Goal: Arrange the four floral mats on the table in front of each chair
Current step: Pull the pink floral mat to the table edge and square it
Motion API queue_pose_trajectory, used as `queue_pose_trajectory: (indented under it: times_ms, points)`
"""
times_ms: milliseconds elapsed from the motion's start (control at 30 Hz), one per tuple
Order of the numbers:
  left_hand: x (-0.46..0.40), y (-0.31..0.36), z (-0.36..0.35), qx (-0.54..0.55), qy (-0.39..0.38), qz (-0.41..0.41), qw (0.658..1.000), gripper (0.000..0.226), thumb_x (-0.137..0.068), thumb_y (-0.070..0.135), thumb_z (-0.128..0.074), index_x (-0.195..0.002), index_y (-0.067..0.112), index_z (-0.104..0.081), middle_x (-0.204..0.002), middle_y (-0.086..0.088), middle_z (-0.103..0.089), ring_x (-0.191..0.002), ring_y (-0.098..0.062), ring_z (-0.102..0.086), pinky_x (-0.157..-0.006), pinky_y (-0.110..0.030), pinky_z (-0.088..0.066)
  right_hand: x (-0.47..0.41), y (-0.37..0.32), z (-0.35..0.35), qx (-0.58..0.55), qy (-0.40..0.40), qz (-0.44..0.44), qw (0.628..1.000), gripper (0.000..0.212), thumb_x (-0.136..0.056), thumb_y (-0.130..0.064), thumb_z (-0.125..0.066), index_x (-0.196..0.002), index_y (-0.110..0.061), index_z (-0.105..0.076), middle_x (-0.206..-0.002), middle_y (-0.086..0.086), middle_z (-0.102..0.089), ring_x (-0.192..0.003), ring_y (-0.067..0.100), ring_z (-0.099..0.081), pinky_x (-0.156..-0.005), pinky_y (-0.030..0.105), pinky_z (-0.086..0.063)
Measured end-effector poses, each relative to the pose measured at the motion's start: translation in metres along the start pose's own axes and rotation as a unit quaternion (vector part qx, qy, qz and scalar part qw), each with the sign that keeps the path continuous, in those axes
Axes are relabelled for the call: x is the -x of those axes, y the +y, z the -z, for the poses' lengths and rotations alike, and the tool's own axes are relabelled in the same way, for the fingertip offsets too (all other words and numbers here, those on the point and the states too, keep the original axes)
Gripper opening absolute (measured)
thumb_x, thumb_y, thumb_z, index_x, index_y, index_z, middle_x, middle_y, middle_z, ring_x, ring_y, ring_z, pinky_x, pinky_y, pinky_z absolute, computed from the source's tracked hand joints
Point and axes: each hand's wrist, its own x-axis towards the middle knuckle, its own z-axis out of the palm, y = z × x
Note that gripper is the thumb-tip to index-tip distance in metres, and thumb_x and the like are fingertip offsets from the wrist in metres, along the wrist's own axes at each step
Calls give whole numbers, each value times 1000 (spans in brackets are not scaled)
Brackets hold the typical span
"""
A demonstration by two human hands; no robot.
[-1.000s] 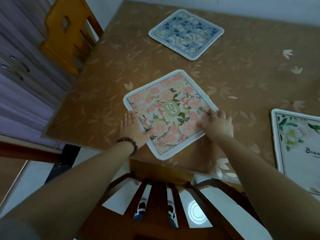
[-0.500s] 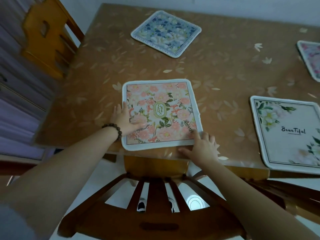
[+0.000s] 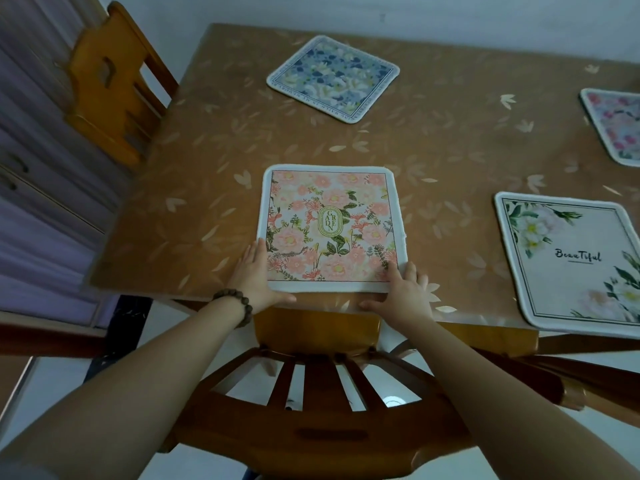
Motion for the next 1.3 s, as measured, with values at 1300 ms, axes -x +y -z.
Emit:
queue_pose_trajectory:
  times_ms: [1300]
  points:
    - [35,10,-9,-120,31,29,992,112,-73,58,-68,-149,7,-4,-159,-9,-6,-145,-22,-5,-118,-37,-13,38,11,-3,-38,34,-4,999,68,-84,-45,-64,-141,-19,-36,-148,7,-34,-132,32,-30,-107,45,-35]
